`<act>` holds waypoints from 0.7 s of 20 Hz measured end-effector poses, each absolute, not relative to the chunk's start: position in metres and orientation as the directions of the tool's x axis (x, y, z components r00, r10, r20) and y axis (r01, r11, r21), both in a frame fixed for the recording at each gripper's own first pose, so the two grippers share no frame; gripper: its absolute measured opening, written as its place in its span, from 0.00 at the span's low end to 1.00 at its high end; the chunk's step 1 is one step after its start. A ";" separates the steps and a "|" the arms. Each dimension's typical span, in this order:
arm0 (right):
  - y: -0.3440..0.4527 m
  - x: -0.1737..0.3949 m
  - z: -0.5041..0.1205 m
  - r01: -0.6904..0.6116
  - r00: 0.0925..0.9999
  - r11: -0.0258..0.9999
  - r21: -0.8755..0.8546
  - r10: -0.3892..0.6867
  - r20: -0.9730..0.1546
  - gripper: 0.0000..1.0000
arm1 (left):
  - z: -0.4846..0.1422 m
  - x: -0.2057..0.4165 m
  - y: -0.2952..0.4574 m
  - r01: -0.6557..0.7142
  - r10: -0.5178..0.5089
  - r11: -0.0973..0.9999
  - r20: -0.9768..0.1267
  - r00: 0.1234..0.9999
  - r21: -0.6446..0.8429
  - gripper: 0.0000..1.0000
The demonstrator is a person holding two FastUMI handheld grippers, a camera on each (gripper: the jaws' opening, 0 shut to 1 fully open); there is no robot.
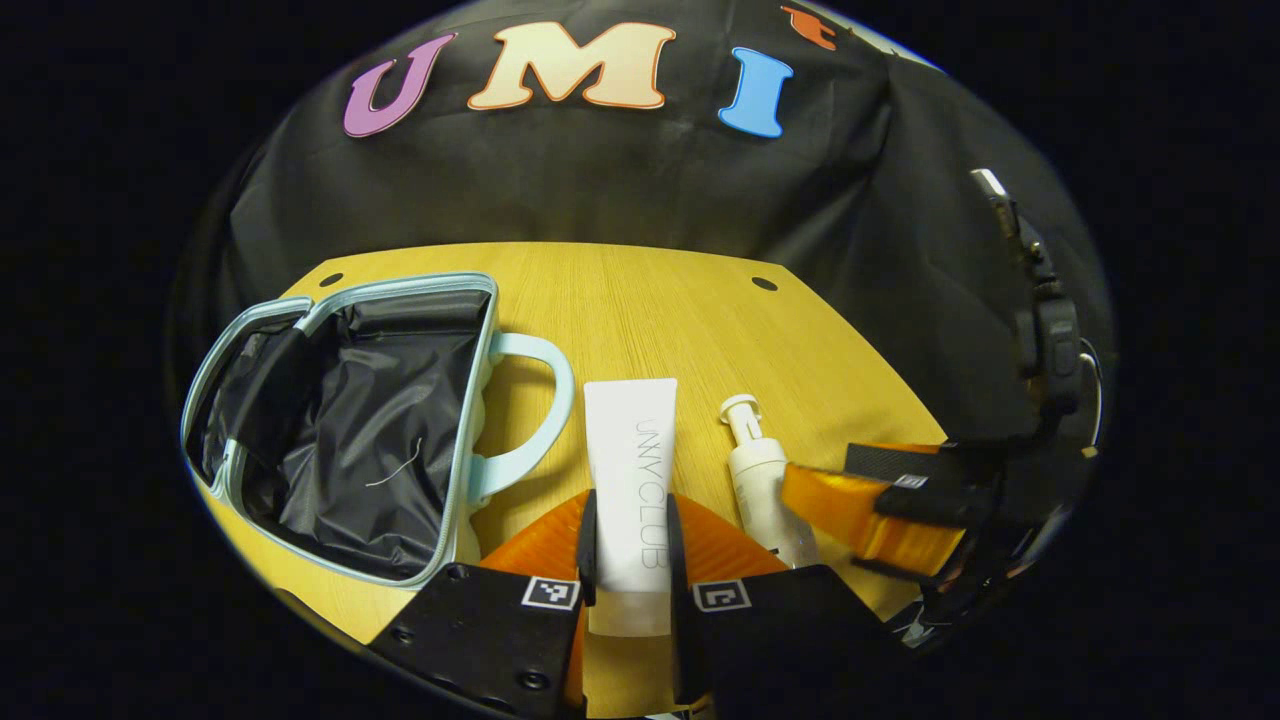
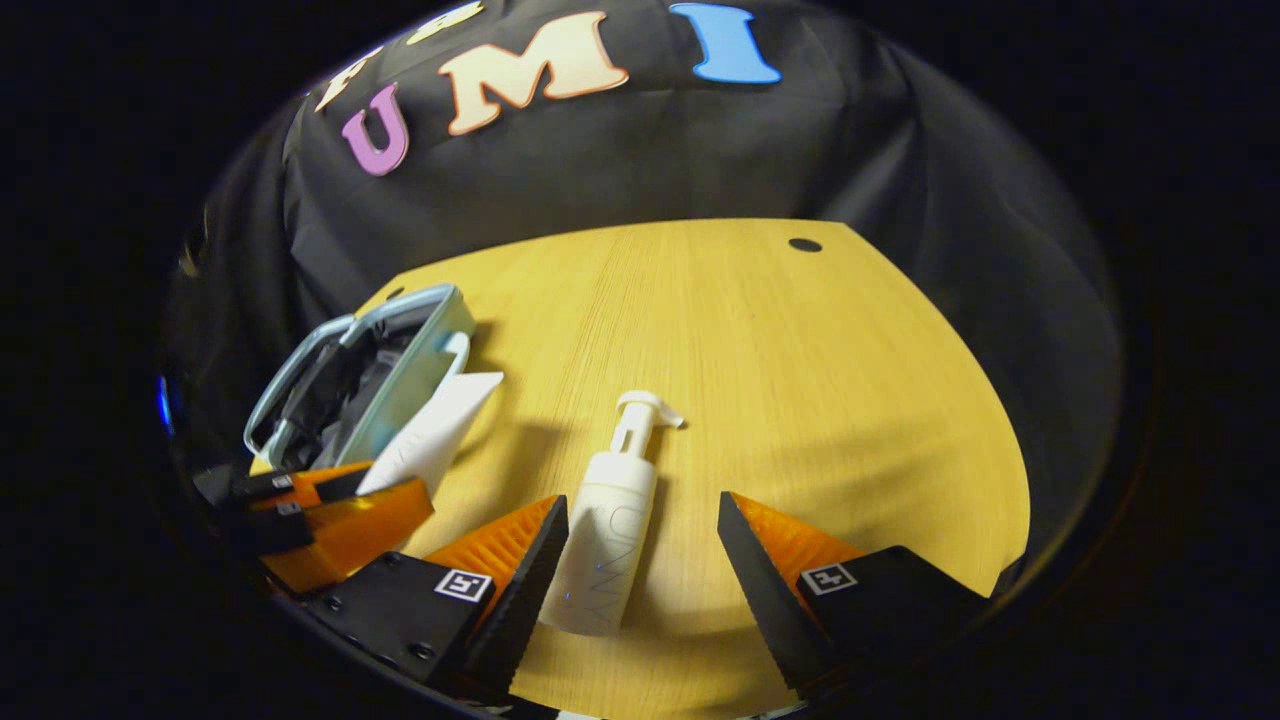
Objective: First open the suitcase, pack the skin care products into it, and then close the suitcase.
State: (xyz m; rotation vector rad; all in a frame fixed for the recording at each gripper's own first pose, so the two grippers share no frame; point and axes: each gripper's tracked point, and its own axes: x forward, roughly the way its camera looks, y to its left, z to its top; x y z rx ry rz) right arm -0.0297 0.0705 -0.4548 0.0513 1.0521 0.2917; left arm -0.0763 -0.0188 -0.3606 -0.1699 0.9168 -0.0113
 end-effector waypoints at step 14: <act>0.093 -0.046 -0.468 -0.286 0.427 0.949 0.130 0.248 -0.870 0.53 | -0.285 -0.030 0.044 -0.038 -0.046 0.994 -0.707 0.706 -0.102 0.26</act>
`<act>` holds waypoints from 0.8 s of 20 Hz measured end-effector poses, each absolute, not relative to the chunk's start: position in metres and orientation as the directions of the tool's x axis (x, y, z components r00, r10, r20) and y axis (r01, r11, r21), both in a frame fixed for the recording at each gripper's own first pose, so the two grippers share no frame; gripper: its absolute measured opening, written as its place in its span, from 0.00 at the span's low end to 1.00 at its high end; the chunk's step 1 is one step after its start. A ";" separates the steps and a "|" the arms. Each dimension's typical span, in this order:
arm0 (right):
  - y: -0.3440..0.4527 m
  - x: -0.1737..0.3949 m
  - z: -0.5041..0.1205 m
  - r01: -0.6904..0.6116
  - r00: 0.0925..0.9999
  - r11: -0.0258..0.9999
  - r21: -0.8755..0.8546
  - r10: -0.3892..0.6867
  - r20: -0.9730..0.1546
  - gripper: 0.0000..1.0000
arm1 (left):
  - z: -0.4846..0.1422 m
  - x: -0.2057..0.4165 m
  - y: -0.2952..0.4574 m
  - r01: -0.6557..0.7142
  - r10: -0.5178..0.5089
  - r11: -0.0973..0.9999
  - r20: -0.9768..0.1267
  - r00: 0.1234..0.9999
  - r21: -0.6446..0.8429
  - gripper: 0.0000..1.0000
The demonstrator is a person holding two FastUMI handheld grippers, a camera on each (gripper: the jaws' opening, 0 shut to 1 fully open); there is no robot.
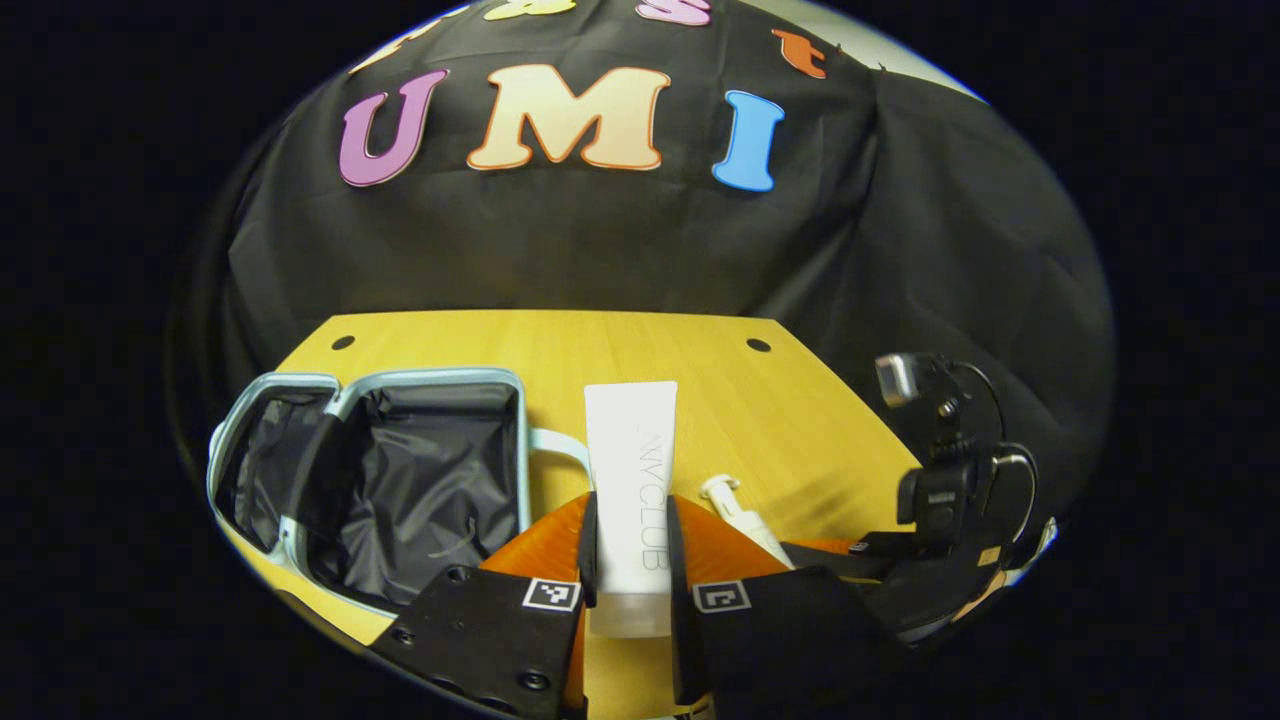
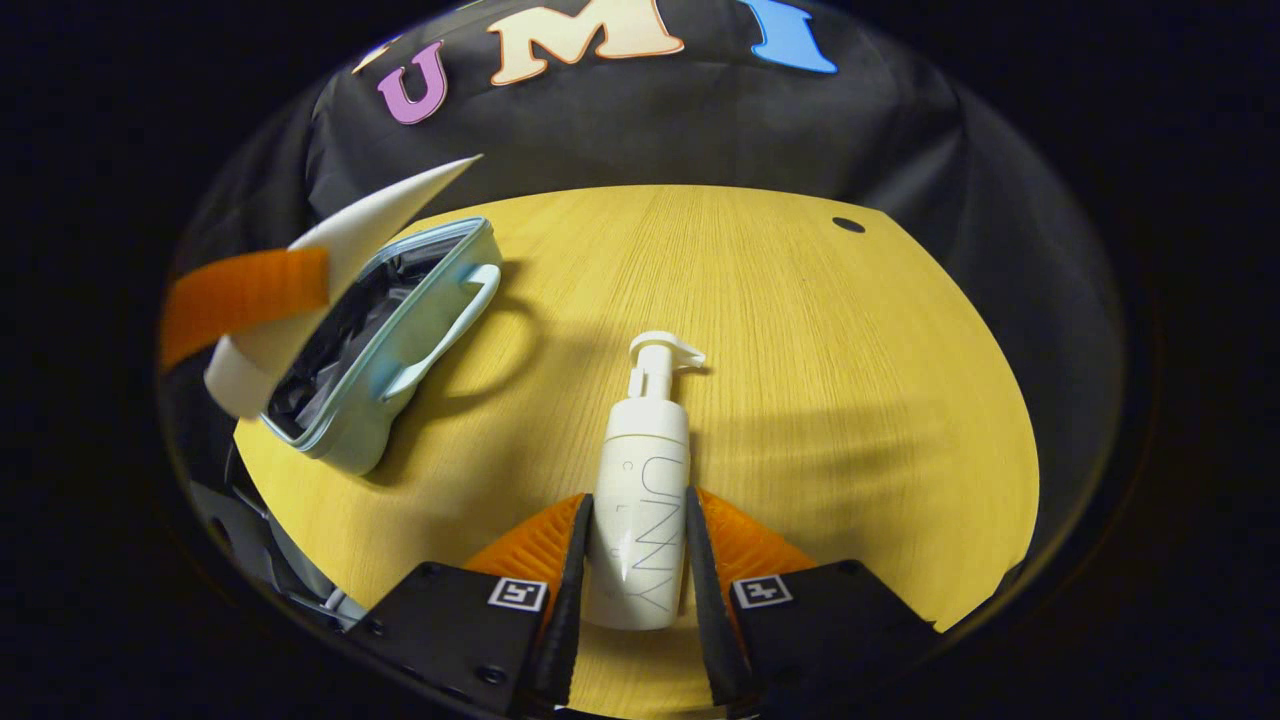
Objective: First open the suitcase, pack the skin care products into it, and then close the suitcase.
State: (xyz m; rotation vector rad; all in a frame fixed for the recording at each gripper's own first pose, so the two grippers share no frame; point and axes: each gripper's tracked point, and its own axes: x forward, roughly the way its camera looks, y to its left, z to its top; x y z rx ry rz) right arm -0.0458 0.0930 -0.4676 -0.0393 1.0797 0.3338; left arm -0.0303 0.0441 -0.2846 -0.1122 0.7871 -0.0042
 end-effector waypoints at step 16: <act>0.128 -0.060 -0.455 0.015 0.450 0.989 0.147 0.124 -0.884 0.53 | -0.411 -0.083 0.231 -0.194 0.051 0.980 -0.904 0.424 -0.036 0.27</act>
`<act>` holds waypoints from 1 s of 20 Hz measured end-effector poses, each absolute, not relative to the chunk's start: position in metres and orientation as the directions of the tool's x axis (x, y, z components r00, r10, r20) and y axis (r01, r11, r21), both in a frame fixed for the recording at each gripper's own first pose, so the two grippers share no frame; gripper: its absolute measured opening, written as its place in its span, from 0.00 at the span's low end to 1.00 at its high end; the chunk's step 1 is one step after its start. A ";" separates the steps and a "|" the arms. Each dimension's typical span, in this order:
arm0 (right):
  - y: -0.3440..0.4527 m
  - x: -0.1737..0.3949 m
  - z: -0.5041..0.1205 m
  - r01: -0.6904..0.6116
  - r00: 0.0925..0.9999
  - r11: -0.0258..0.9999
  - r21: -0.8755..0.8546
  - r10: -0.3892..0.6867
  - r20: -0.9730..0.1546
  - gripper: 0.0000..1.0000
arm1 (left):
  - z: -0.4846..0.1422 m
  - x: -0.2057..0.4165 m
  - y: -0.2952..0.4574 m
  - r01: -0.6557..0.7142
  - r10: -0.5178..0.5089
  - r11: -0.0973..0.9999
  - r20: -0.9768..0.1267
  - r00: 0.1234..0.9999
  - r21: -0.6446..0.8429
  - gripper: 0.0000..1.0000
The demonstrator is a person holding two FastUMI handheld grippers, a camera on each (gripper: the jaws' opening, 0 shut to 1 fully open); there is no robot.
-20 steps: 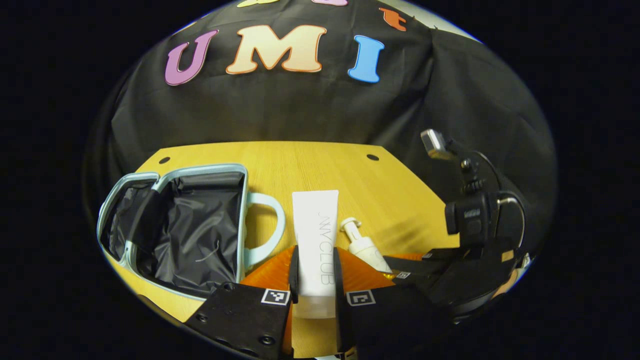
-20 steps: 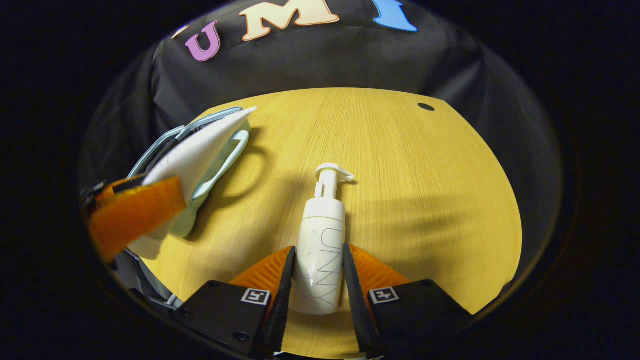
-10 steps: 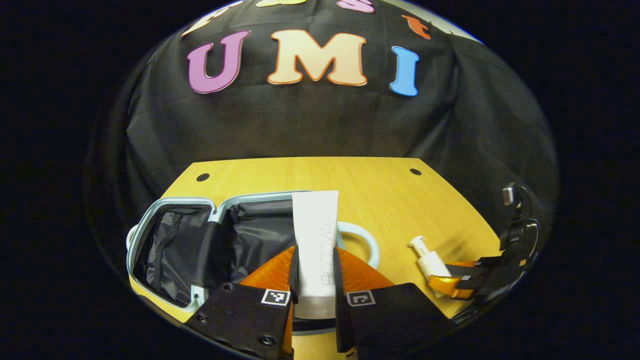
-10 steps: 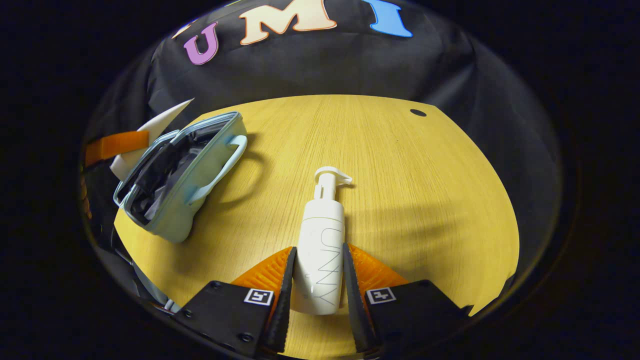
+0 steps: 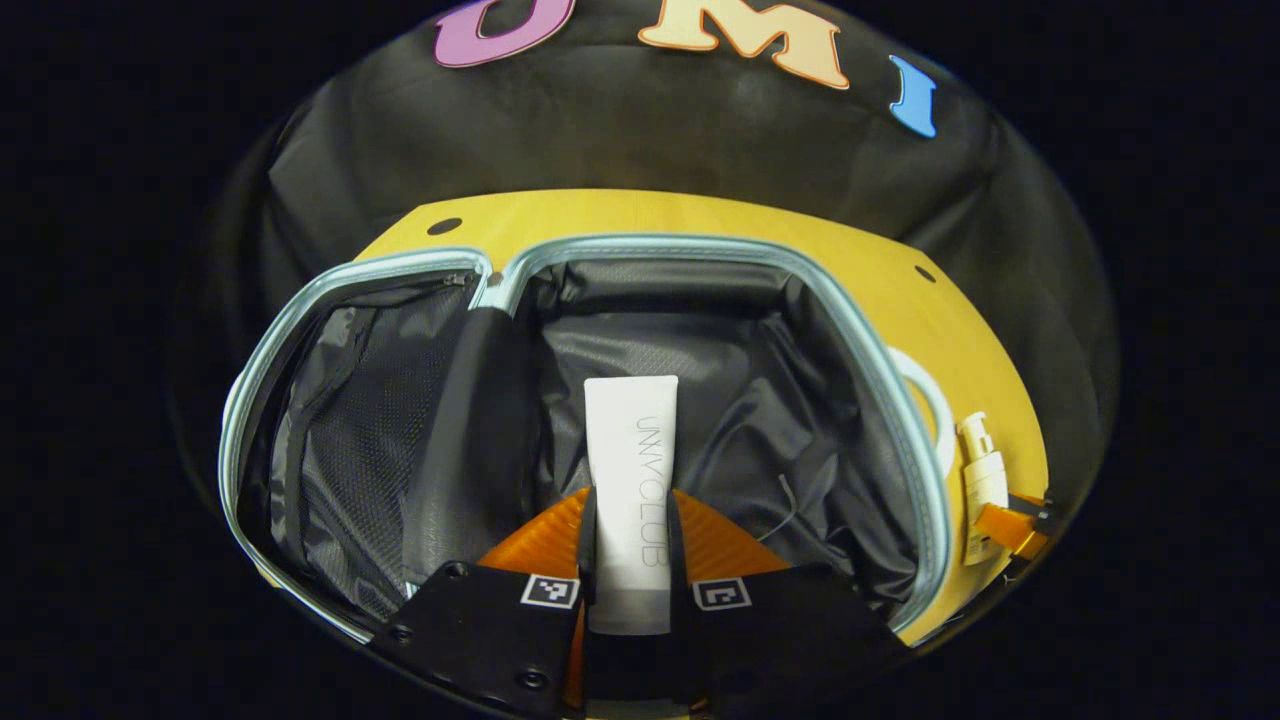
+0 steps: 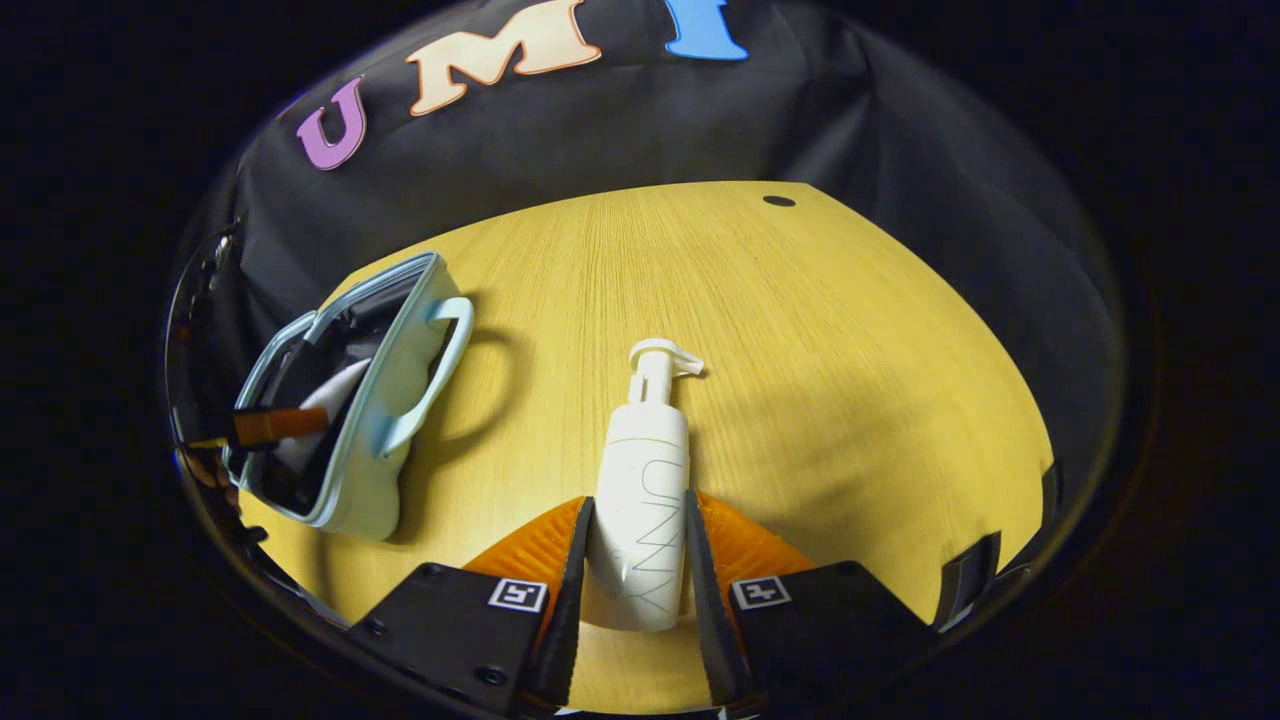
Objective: First open the suitcase, pack the skin care products into it, and then close the suitcase.
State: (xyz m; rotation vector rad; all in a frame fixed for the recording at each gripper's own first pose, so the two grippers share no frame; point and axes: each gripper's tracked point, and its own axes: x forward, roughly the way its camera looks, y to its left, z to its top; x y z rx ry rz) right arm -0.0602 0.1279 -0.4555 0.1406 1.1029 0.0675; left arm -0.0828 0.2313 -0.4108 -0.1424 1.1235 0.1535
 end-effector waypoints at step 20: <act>0.361 -0.021 -0.410 -0.182 0.501 0.938 0.295 0.347 -0.793 0.52 | -0.277 -0.095 0.316 -0.219 0.066 0.966 -0.692 0.719 -0.134 0.96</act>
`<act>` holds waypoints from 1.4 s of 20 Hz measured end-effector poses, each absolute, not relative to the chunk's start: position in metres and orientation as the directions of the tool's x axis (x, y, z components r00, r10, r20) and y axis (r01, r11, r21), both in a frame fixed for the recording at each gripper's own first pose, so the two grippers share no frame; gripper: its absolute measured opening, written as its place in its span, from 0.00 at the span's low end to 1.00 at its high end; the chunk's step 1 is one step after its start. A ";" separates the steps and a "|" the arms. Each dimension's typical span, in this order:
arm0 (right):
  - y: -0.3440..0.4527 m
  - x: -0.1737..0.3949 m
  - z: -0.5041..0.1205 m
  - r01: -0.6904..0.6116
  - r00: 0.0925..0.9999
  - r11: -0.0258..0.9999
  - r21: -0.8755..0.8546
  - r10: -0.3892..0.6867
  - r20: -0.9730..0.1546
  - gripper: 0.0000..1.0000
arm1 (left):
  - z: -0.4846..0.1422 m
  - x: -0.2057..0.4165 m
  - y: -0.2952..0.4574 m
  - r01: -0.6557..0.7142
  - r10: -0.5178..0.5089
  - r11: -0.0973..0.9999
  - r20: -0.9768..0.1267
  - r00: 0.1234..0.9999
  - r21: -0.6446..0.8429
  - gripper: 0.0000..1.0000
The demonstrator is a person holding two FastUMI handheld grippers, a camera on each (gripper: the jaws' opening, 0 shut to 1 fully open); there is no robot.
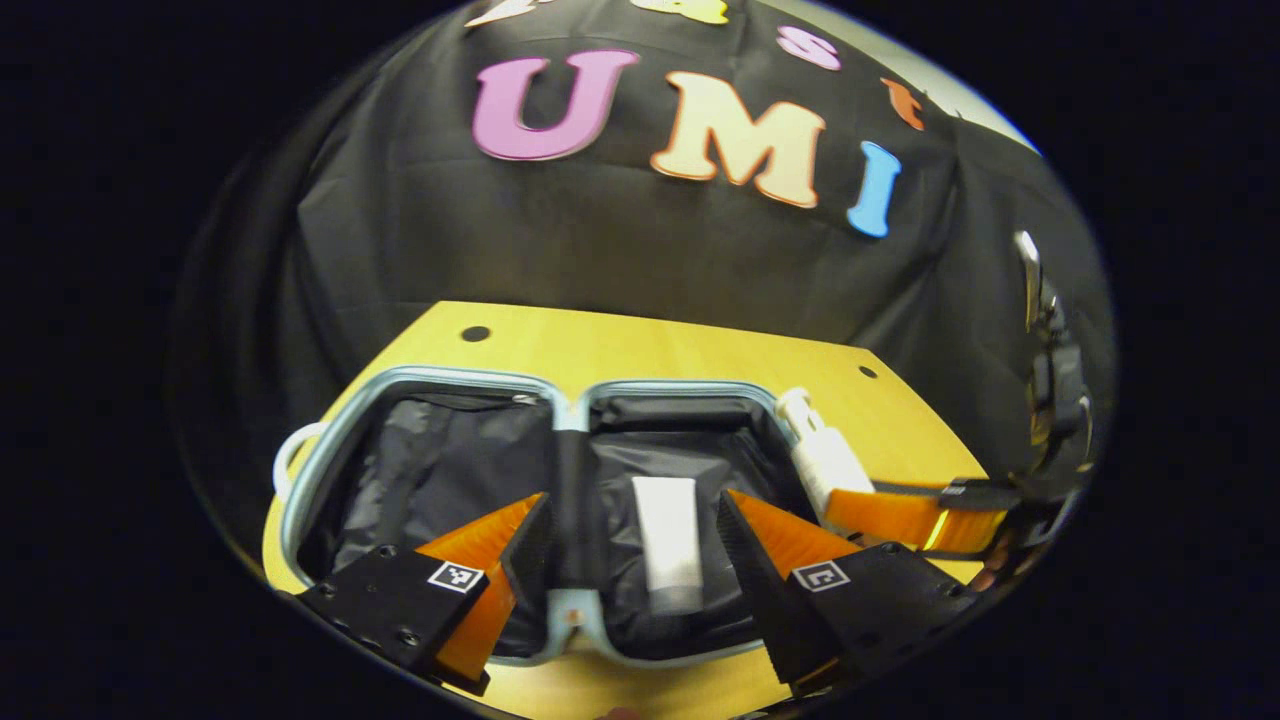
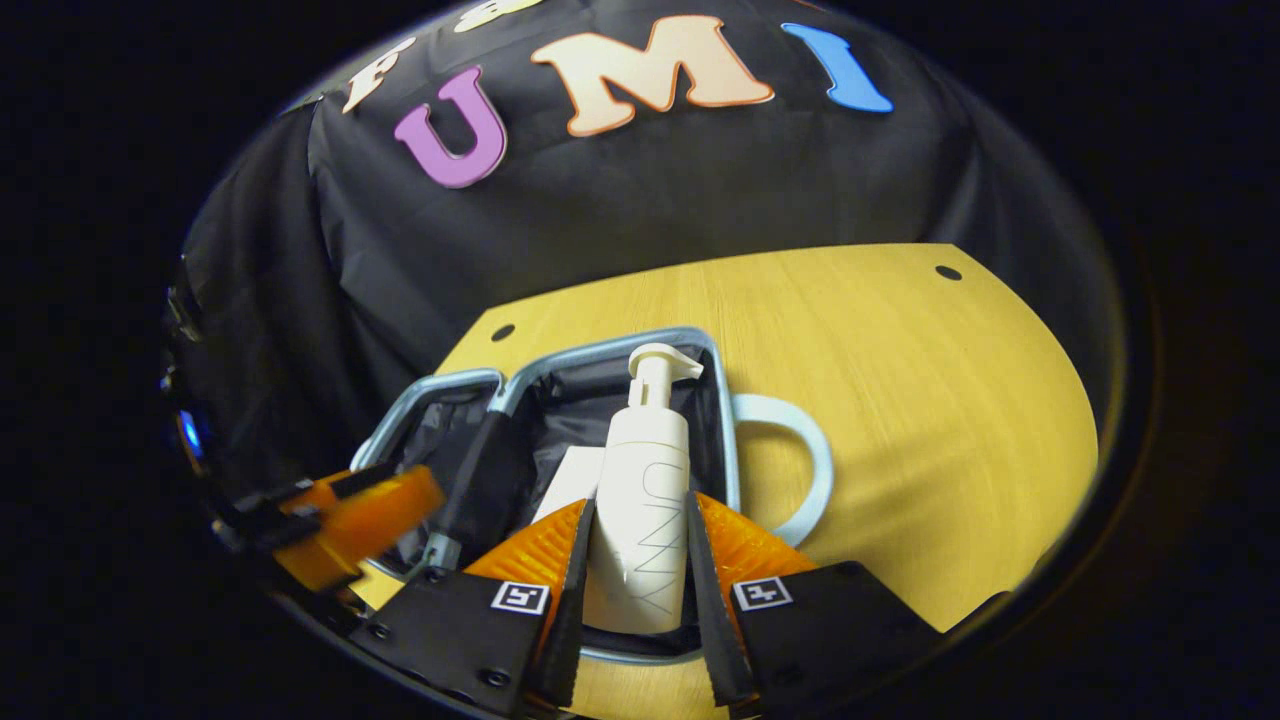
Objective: First open the suitcase, pack the skin care products into it, and then close the suitcase.
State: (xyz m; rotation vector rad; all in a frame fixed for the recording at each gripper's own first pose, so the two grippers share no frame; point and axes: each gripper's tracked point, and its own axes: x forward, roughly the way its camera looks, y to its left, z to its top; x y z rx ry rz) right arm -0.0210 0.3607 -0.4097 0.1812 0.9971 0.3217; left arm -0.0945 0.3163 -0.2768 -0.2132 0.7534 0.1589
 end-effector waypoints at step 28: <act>0.266 -0.018 -0.327 -0.089 0.675 0.986 0.143 0.165 -0.719 0.97 | -0.388 -0.156 0.620 -0.468 0.230 0.884 -0.880 0.415 0.010 0.82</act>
